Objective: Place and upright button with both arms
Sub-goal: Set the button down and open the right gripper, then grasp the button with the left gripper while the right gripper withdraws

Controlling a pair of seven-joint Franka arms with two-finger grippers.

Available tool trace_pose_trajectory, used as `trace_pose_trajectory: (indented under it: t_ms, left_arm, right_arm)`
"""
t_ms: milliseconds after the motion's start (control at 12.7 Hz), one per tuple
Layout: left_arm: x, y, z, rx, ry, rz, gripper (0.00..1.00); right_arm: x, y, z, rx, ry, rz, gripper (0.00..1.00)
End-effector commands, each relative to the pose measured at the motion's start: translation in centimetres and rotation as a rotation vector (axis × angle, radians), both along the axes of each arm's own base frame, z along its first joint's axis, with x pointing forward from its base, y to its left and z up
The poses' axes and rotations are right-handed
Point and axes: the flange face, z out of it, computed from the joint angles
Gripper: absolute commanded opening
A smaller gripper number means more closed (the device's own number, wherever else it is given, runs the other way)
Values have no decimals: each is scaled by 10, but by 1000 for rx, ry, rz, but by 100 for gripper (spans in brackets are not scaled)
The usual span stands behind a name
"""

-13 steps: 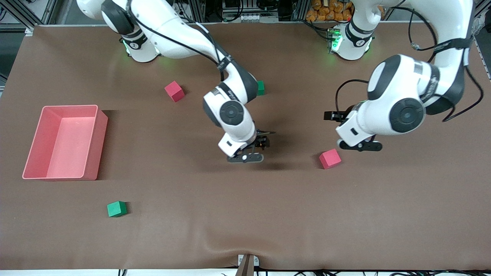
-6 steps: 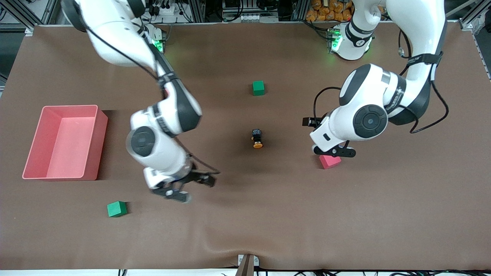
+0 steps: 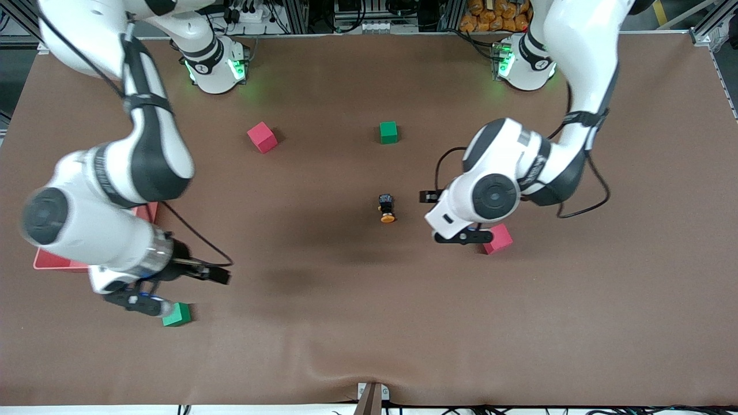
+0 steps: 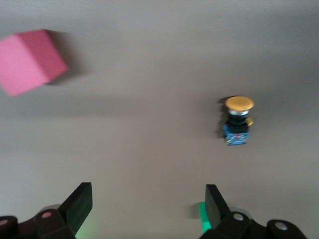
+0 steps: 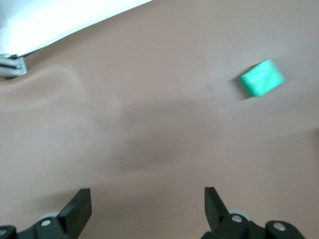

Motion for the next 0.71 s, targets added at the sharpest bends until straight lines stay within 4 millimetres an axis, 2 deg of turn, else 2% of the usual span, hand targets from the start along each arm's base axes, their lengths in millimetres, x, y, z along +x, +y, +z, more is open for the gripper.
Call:
trace_pose_trajectory:
  t_ms: [0, 158, 395, 474, 632]
  left_arm:
    - [3, -24, -28, -45, 37, 75, 100]
    - [0, -33, -45, -66, 63, 90, 100]
    - [3, -40, -62, -119, 84, 133, 100]
    - [-1, -52, -67, -126, 78, 125, 100]
    - [-2, -66, -81, -123, 77, 134, 100]
  right_arm:
    - [-15, -40, 29, 49, 16, 16, 100]
    - [-27, -56, 50, 49, 41, 13, 100]
    - [-54, -70, 91, -33, 70, 14, 100]
    - [-69, -72, 106, -51, 69, 15, 100]
    - [-109, -62, 129, -97, 53, 37, 100]
